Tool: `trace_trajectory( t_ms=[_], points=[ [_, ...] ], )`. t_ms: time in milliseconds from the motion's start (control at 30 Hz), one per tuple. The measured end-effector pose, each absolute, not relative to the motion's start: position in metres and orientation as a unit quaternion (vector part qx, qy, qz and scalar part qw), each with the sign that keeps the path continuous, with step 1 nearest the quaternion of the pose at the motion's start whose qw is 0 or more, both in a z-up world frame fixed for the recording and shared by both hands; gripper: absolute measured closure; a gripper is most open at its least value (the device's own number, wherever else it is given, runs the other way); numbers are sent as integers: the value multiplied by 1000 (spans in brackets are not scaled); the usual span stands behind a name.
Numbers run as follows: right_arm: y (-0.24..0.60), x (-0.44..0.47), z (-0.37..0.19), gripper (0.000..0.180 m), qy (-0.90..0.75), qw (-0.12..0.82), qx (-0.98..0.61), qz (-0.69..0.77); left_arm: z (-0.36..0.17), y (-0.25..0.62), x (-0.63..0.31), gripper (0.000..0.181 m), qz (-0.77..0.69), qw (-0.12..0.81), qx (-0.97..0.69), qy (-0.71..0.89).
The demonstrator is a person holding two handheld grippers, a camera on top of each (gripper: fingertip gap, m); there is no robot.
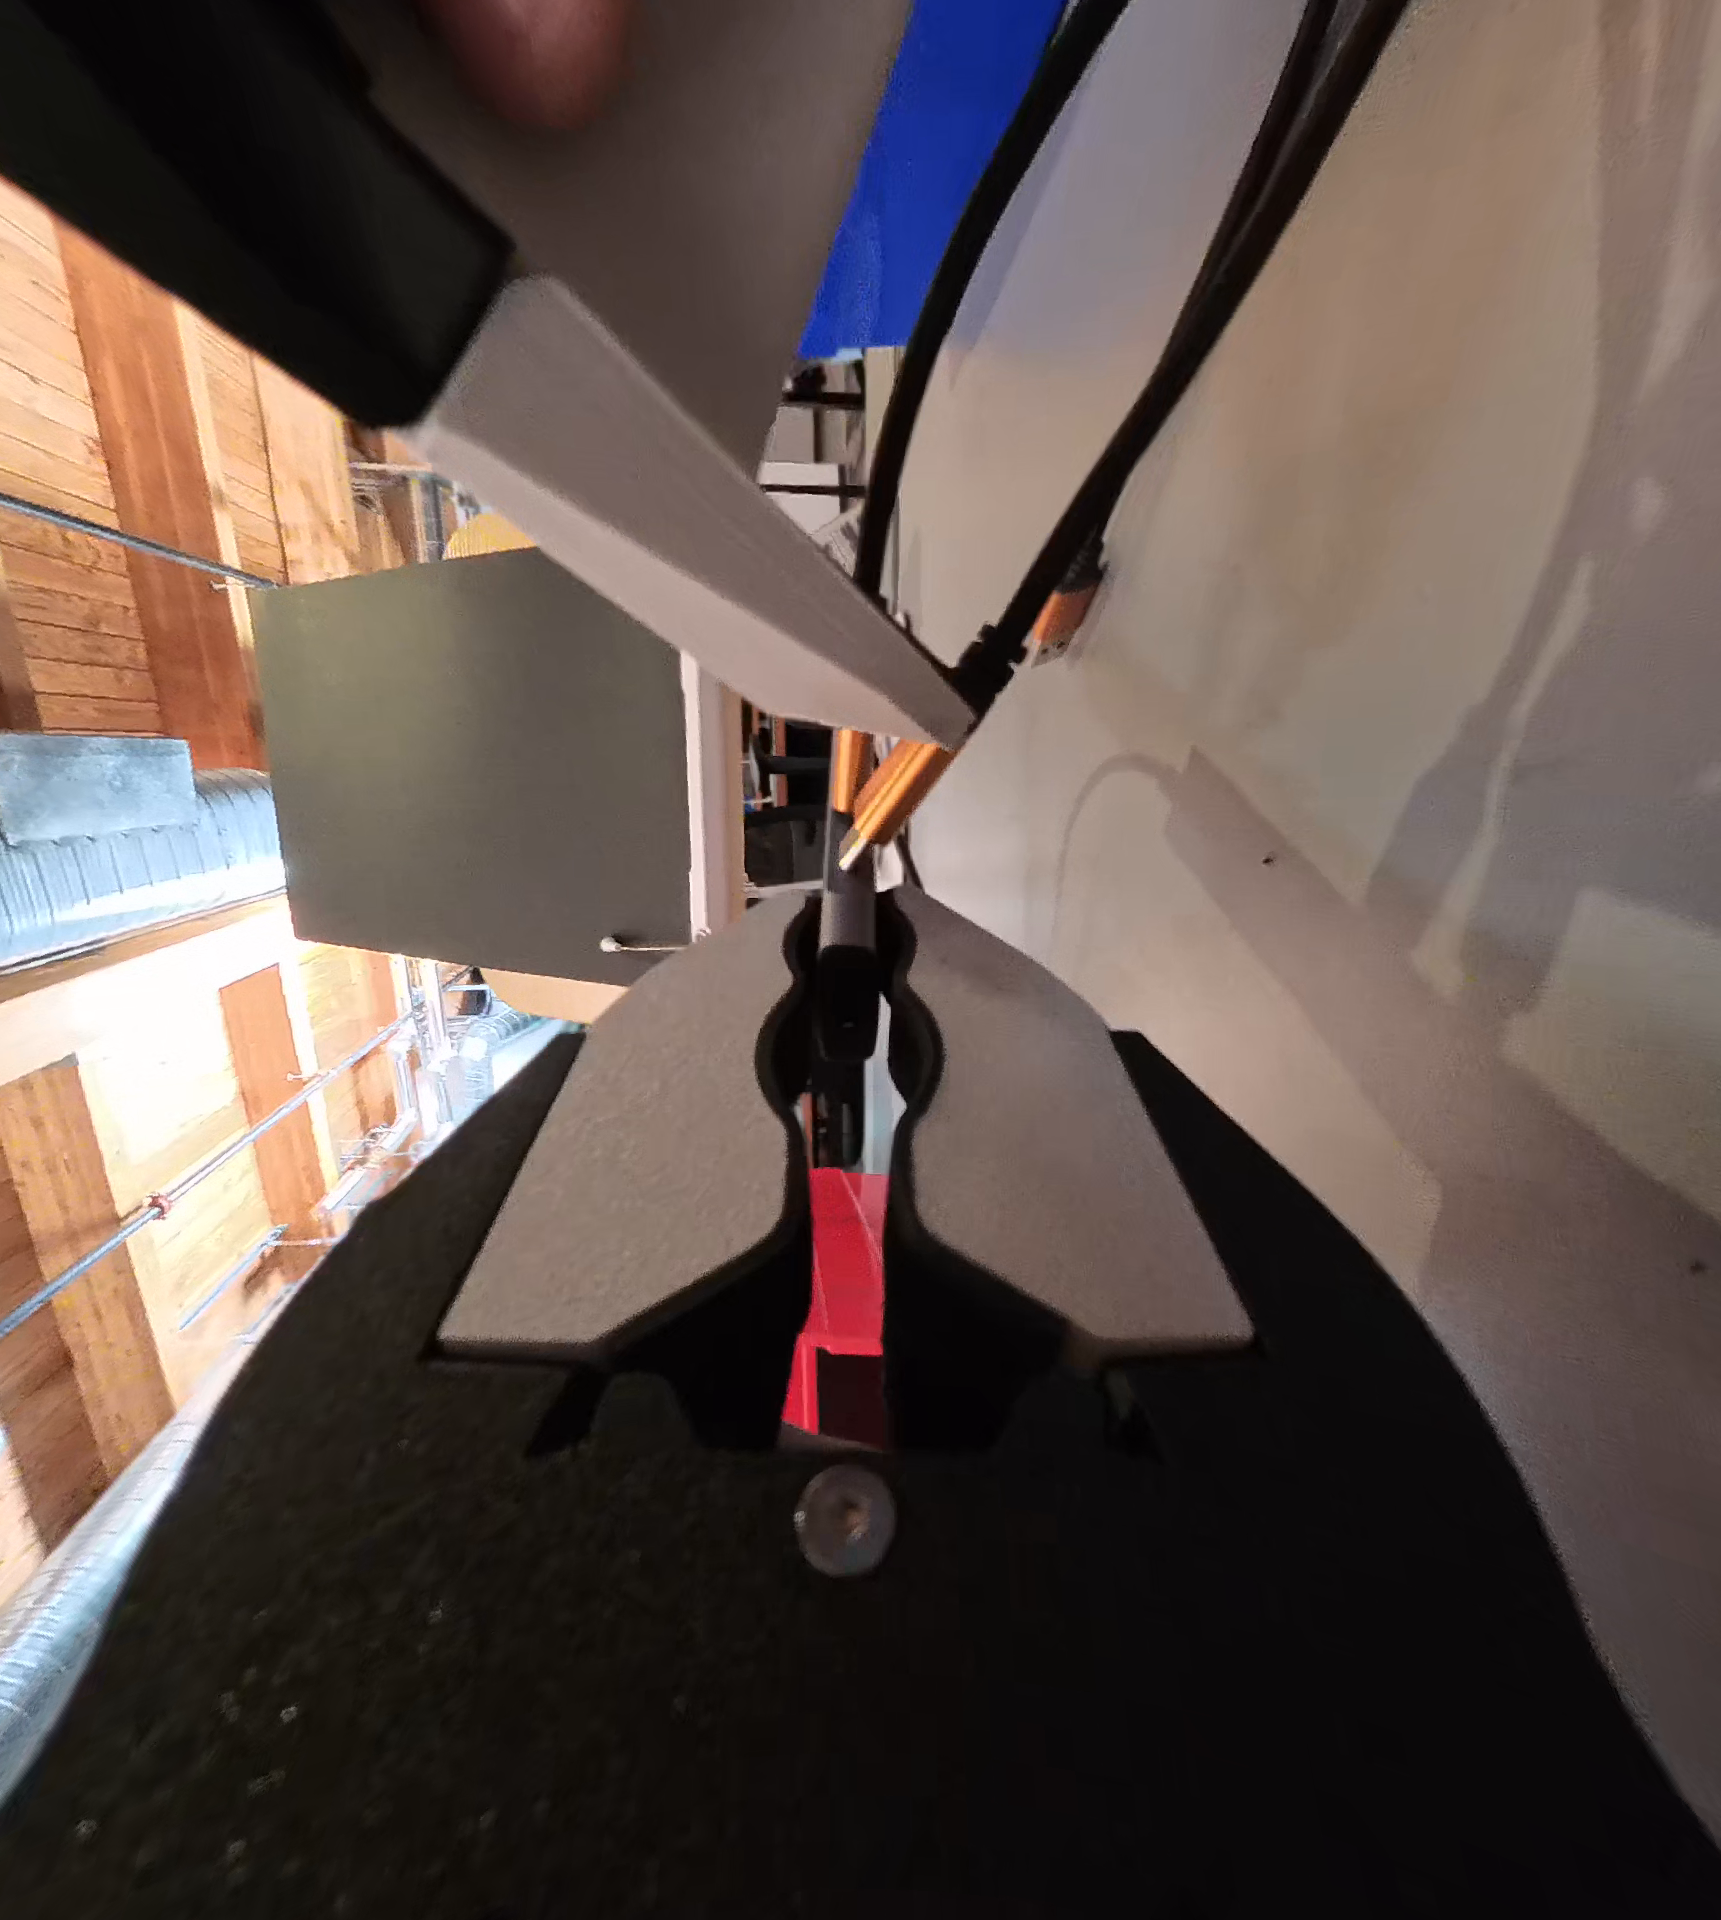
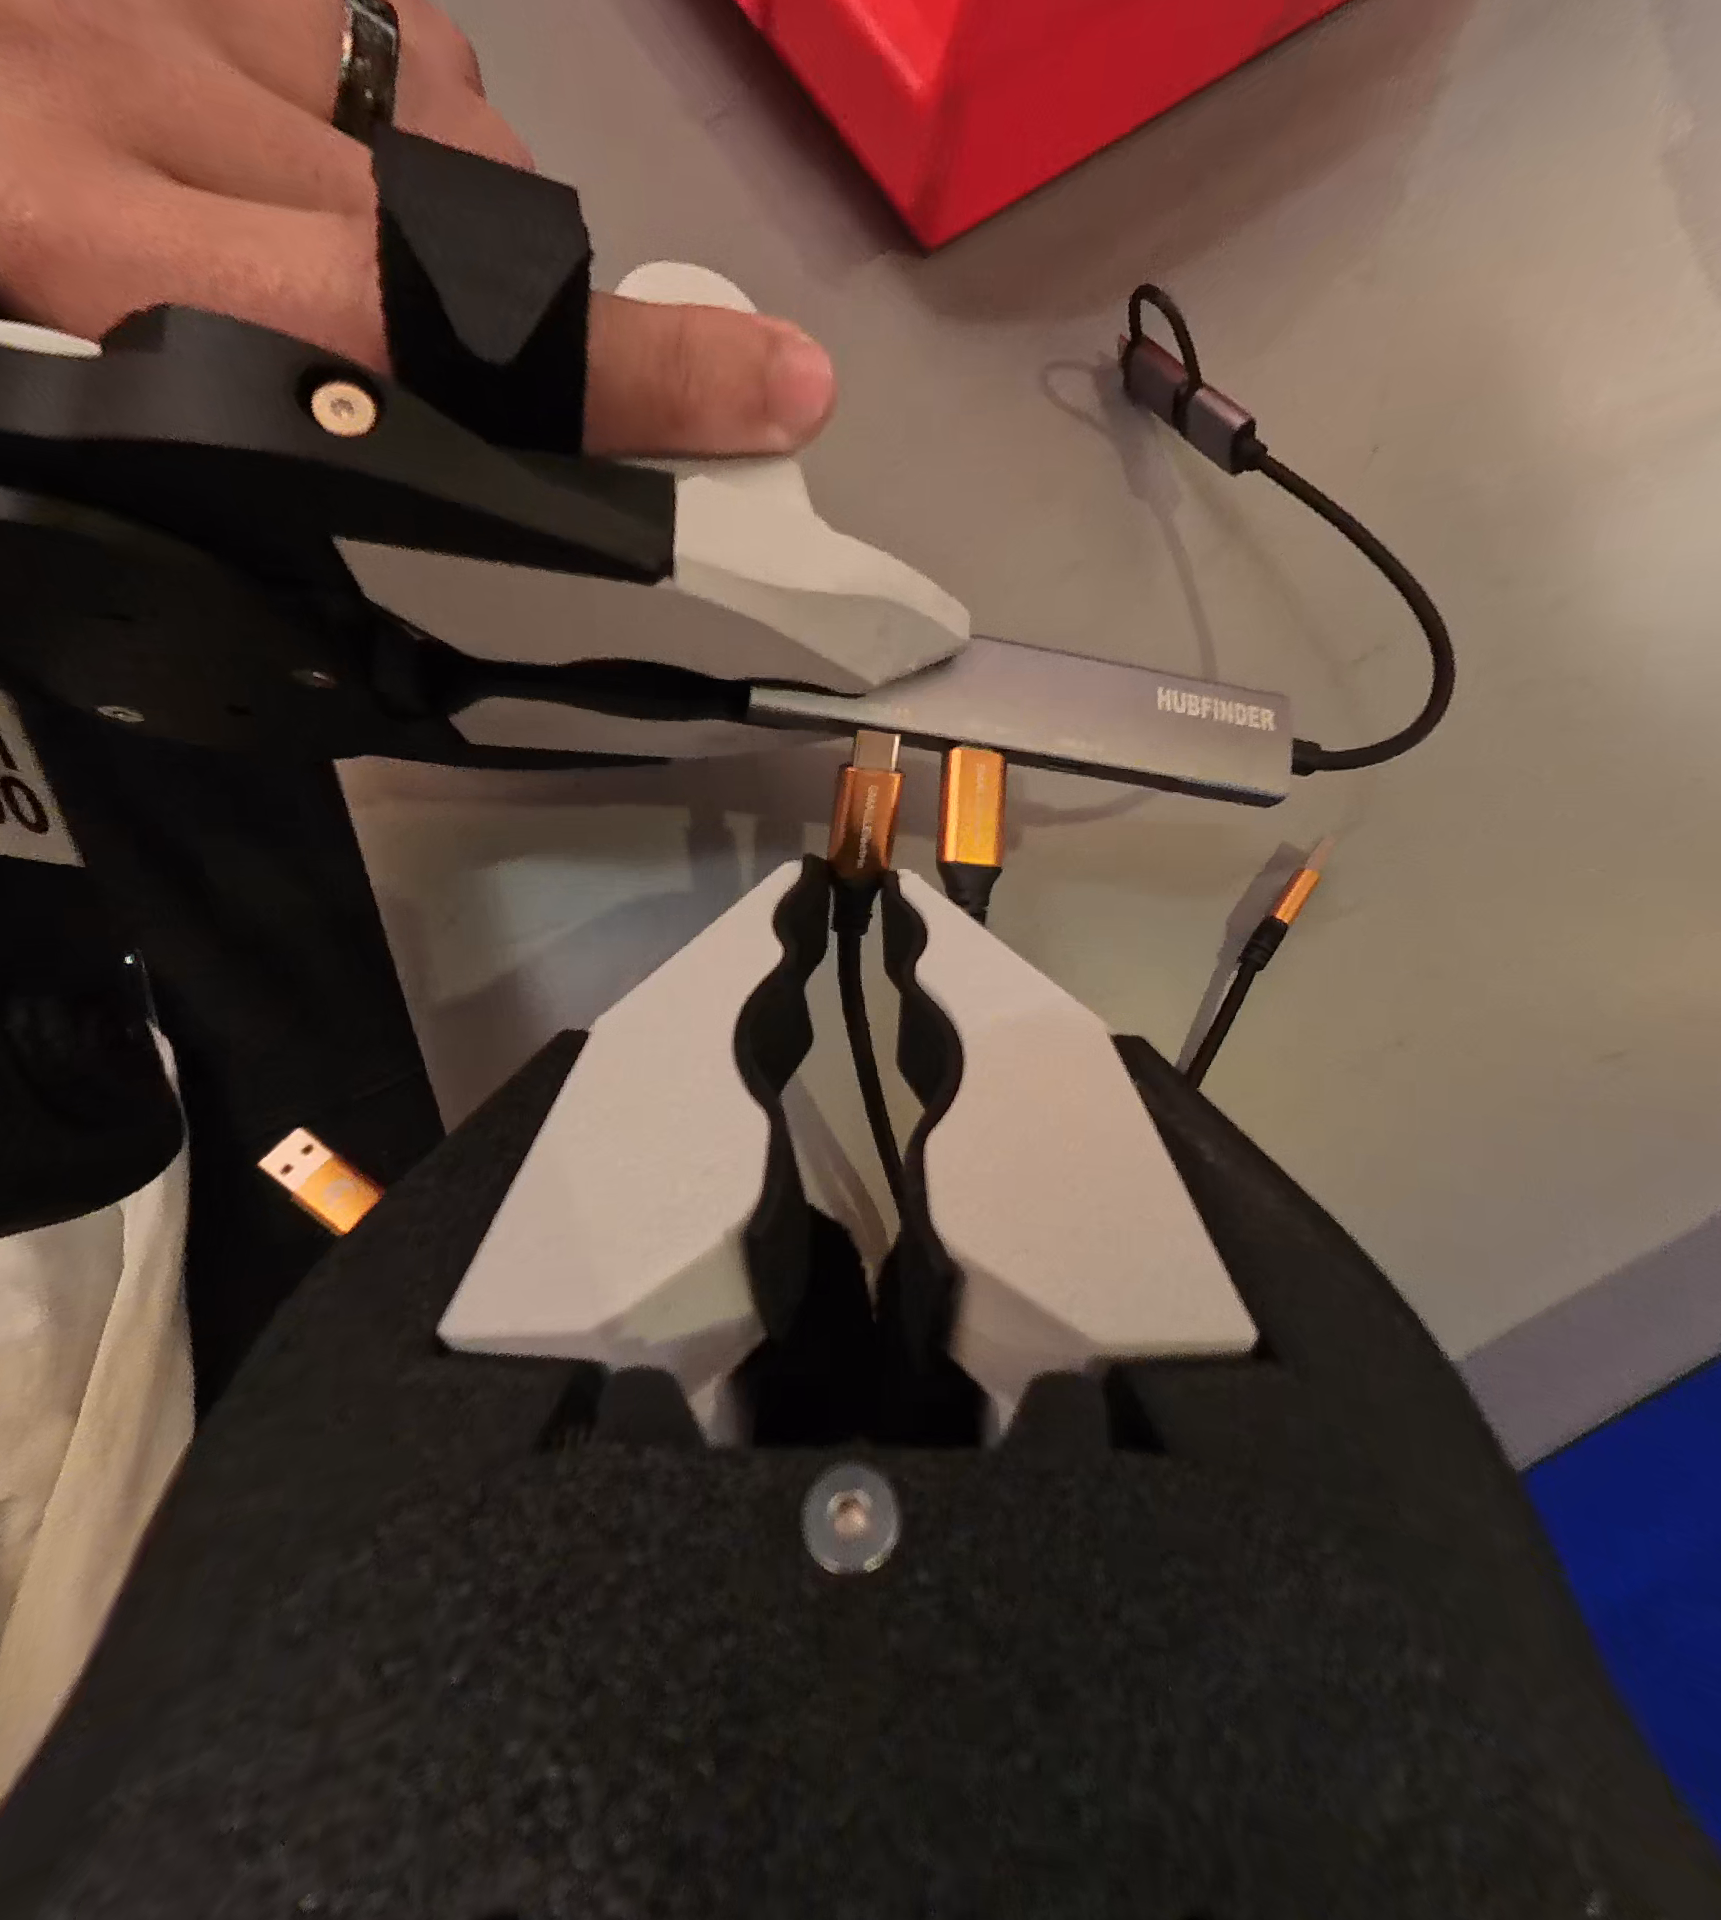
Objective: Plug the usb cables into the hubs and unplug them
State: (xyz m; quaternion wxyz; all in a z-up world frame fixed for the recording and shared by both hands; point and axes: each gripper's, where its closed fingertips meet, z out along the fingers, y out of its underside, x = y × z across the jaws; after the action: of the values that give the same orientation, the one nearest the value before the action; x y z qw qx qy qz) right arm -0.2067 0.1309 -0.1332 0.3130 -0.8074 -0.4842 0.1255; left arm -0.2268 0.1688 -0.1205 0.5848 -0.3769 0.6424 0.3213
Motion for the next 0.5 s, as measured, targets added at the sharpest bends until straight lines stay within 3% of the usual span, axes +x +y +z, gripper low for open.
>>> trace_trajectory(
  t_ms=[300, 500],
  points=[
    [128, -206, -127, 172, -481, 310, -811, 121, -124, 167, -226, 172, 362, 566, -330, 663],
    [134, -209, -126, 172, -490, 338, -798, 93, -125, 170, -228, 172, 314, 572, -395, 647]
  ],
)
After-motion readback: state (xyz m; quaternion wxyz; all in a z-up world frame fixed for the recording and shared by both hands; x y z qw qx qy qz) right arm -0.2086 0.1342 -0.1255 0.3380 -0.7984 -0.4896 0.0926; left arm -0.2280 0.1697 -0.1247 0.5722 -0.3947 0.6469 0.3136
